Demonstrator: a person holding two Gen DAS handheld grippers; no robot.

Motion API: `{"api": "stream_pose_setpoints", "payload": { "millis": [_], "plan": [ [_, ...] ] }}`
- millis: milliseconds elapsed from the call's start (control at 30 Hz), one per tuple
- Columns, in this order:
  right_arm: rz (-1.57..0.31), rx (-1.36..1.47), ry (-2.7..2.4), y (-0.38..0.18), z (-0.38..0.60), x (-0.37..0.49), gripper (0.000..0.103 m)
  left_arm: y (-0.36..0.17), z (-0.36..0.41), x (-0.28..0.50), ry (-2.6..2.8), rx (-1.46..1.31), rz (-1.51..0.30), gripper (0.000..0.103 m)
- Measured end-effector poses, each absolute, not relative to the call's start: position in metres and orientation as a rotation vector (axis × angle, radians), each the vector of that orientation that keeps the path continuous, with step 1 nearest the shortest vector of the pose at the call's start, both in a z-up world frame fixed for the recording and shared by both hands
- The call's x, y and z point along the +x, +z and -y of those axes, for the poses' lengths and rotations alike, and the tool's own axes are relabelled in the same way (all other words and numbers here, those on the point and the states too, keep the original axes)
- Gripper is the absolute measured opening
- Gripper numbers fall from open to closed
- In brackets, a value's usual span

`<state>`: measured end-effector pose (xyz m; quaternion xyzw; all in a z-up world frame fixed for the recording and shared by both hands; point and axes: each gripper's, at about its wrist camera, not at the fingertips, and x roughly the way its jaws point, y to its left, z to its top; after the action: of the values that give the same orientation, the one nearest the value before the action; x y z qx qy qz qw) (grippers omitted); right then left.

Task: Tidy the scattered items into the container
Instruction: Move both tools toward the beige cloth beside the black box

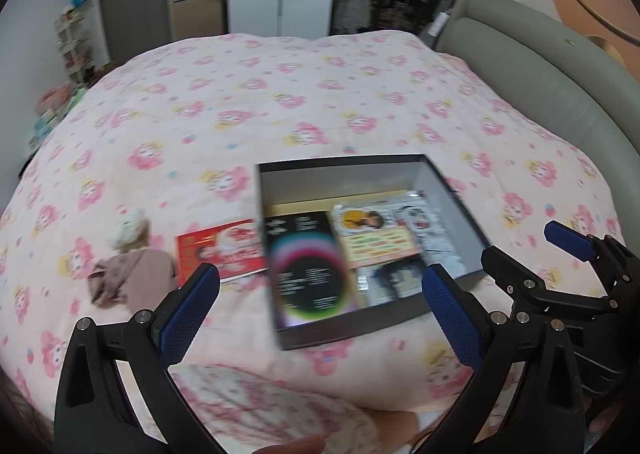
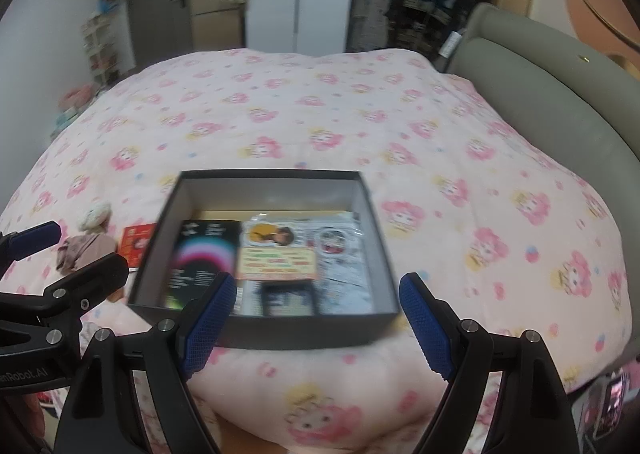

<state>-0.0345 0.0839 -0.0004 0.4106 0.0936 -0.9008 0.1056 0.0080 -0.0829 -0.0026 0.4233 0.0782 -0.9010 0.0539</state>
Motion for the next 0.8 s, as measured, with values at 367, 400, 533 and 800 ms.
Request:
{"api": "stream_pose_setpoints", "payload": {
  "millis": [367, 400, 533, 800],
  "plan": [
    [-0.403, 1.174, -2.420, -0.021, 0.027, -0.039, 0.083, -0.028, 0.186, 0.047, -2.542, 1.225, -0.429, 0.102],
    [-0.401, 1.167, -2.389, -0.023, 0.039, -0.040, 0.083, -0.031, 0.198, 0.051, -2.525, 1.213, -0.467, 0.102],
    [-0.397, 1.143, -2.252, -0.031, 0.086, -0.042, 0.083, -0.049, 0.246, 0.070, -2.436, 1.170, -0.641, 0.102],
    [-0.465, 1.274, -1.999, -0.092, 0.171, -0.057, 0.083, -0.116, 0.313, 0.083, -2.272, 1.219, -0.880, 0.087]
  ]
}}
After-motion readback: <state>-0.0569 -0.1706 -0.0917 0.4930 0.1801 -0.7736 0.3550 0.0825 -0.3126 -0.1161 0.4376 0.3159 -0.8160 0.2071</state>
